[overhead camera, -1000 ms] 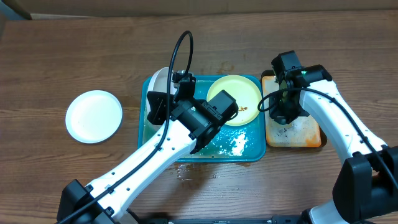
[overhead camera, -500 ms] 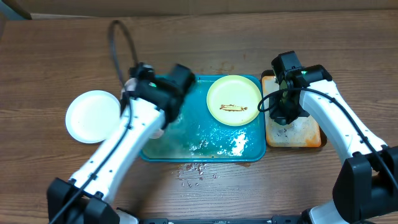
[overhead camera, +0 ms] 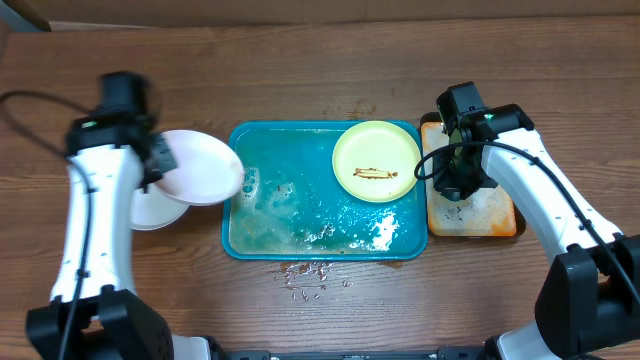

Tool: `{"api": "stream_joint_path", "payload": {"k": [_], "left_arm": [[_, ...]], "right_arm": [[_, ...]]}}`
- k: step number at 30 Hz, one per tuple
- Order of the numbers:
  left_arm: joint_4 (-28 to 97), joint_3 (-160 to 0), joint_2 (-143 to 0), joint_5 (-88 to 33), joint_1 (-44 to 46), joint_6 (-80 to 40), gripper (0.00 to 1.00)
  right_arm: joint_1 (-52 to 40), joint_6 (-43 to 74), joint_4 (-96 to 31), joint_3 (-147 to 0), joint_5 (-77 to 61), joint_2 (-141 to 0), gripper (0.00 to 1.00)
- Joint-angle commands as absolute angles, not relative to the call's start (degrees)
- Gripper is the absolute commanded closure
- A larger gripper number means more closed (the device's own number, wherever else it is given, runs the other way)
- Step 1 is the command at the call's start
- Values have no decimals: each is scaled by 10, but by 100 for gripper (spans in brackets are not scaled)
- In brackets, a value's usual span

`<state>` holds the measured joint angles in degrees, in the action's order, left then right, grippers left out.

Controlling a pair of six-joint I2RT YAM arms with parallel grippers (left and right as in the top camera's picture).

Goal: Clean dirty plates on tray and stack at the side

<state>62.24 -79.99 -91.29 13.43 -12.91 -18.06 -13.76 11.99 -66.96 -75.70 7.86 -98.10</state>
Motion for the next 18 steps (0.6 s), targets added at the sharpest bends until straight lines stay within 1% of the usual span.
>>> {"api": "stream_joint_path", "payload": {"k": [1, 7, 15, 16, 17, 18], "left_arm": [[611, -815, -908, 48, -198, -156, 96], [591, -814, -941, 50, -278, -170, 96], [595, -814, -985, 51, -304, -167, 95], [595, -814, -986, 50, -305, -167, 93], [595, -814, -986, 46, -305, -167, 88], [595, -814, -986, 39, -305, -167, 79]], "right_arm": [[-136, 121, -667, -761, 79, -980, 96], [-136, 122, -668, -761, 78, -980, 96], [-136, 121, -670, -761, 79, -980, 96], [-136, 122, -670, -761, 79, -980, 96], [-136, 122, -670, -761, 79, -980, 96], [-136, 122, -669, -761, 79, -980, 96]]}}
